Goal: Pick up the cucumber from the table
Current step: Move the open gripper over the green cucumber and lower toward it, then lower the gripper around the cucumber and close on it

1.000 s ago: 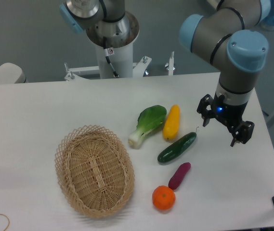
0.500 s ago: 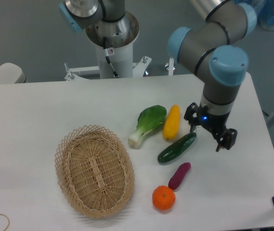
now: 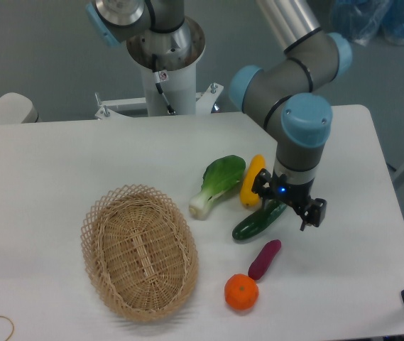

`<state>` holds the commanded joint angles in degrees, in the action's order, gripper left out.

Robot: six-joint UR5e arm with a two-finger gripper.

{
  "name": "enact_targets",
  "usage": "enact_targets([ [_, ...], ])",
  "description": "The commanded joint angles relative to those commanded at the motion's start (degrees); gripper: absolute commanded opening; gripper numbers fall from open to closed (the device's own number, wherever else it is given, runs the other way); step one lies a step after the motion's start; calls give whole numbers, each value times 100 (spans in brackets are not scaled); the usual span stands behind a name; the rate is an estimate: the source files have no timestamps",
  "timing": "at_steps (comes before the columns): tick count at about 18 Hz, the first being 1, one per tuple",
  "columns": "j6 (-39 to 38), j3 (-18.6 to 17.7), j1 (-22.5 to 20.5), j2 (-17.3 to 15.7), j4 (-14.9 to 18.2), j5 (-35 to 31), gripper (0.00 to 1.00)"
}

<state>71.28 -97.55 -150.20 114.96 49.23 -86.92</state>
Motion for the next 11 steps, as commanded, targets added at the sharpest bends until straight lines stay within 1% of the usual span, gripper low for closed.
enact_targets([
  [2,-17,-132,9,0,-133,0,100],
  [6,-17,-246,9,0,-168,-61,100],
  [9,-18,-379,149,44,-273,-403,100],
  [11,-79,-466,193,114,-457,-571,100],
])
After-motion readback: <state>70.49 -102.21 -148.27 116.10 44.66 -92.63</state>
